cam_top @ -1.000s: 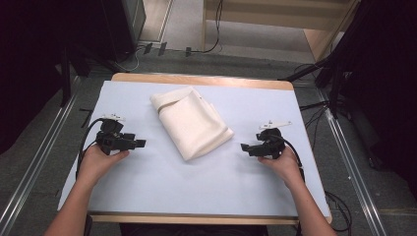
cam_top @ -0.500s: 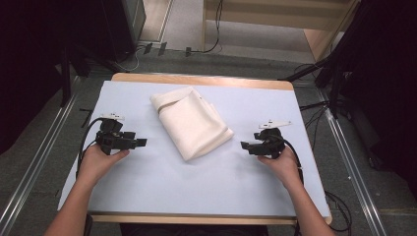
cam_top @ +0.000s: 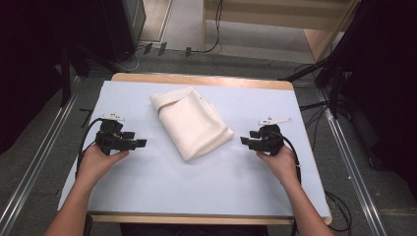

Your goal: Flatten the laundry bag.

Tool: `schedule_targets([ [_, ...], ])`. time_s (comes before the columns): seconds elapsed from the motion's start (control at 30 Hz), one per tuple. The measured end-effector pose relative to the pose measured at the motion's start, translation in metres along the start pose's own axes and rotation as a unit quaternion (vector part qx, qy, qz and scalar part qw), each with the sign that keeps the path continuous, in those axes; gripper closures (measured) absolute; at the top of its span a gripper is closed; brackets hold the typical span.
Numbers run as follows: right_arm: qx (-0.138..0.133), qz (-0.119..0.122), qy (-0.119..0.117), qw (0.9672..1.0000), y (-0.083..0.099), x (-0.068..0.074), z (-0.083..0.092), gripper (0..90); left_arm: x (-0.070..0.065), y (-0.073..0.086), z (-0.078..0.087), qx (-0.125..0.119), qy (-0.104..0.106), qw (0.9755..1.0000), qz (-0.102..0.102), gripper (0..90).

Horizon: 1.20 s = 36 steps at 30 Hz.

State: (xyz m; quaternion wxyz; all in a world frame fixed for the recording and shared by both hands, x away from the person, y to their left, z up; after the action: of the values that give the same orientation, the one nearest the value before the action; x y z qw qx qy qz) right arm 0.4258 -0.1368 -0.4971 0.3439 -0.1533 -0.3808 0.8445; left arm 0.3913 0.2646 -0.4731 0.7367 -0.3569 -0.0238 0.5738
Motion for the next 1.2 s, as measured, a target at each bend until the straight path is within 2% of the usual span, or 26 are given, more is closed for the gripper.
schedule_targets([
  [0.1,0.006,-0.006,-0.007,0.9999,-0.003,0.002,-0.001,57.6,-0.001,0.0,0.001,0.0,-0.001,1.0,0.0,32.3],
  [0.13,0.005,-0.01,-0.013,0.9999,-0.008,0.004,-0.003,64.5,-0.002,-0.001,0.002,-0.003,-0.003,1.0,0.001,32.3],
  [0.27,0.008,-0.018,-0.024,0.9995,-0.016,0.005,-0.007,74.7,-0.002,-0.001,0.002,-0.007,-0.004,1.0,0.001,31.8],
  [0.3,0.008,-0.018,-0.024,0.9995,-0.016,0.005,-0.007,74.7,-0.002,-0.001,0.002,-0.006,-0.004,1.0,0.0,31.8],
  [0.37,0.0,-0.025,-0.04,0.9989,-0.025,0.008,-0.013,82.1,-0.001,0.0,0.002,-0.001,-0.005,1.0,0.0,31.8],
  [0.6,0.001,-0.027,-0.049,0.9984,-0.035,0.012,-0.025,84.7,0.002,0.001,0.003,-0.004,-0.006,0.9999,0.01,31.3],
  [0.67,0.003,-0.026,-0.054,0.9982,-0.038,0.018,-0.032,86.0,0.004,0.002,0.004,-0.004,-0.009,0.9999,0.009,31.4],
  [0.8,0.002,-0.02,-0.056,0.9982,-0.043,0.023,-0.035,86.0,0.007,0.004,0.006,-0.003,-0.013,0.9999,0.008,31.6],
  [0.83,-0.005,-0.017,-0.059,0.9981,-0.047,0.026,-0.033,86.4,0.009,0.005,0.008,-0.003,-0.016,0.9998,0.007,31.8],
  [0.9,-0.008,-0.018,-0.06,0.998,-0.049,0.026,-0.033,86.4,0.012,0.005,0.01,-0.009,-0.019,0.9997,0.012,31.8],
  [1.13,-0.025,-0.008,-0.083,0.9962,-0.062,0.044,-0.032,86.4,0.019,0.005,0.018,-0.017,-0.022,0.9993,0.024,31.9],
  [1.2,-0.033,0.002,-0.095,0.9949,-0.069,0.057,-0.032,86.4,0.02,0.005,0.019,-0.02,-0.019,0.9992,0.03,31.9],
])
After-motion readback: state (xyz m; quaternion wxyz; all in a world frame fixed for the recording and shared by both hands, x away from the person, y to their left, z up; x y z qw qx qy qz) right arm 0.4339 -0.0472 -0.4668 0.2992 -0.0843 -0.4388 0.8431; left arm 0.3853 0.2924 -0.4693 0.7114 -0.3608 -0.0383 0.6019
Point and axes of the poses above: each handheld gripper's, and its own axes: z roughly backward along the jaws, y roughly out of its underside, x roughly to its left, the point moved 8 cm from there along -z, roughly forward along the jaws, and after that the axes turned 13 degrees about z, right-handed, at the moved point
